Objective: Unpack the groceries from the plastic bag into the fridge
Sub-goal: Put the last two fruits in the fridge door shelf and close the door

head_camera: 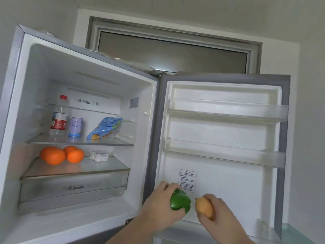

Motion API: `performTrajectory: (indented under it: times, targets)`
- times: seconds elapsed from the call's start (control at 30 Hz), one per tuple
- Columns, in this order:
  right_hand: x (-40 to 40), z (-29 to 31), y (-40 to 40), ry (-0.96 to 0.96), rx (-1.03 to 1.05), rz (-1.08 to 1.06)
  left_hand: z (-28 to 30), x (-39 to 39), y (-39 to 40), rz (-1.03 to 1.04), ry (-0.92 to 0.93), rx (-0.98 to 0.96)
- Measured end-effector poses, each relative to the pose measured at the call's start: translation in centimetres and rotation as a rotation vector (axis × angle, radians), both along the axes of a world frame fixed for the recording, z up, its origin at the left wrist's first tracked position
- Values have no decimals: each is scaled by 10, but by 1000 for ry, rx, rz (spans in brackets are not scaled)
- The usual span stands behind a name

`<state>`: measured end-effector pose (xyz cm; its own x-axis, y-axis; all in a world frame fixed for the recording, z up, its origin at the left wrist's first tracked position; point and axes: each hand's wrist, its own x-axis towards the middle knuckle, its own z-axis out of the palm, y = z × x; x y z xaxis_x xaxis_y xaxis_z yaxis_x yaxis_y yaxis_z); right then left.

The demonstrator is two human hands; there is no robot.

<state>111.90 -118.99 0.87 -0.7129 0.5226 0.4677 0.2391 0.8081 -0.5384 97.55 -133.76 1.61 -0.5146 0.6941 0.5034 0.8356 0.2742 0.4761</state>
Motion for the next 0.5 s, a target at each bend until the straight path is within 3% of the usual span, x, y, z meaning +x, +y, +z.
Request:
performTrajectory:
  times: [0.5]
  targets:
    - [-32,-40,125,-42,-210,53,-31,-36,98,34,-48,-193]
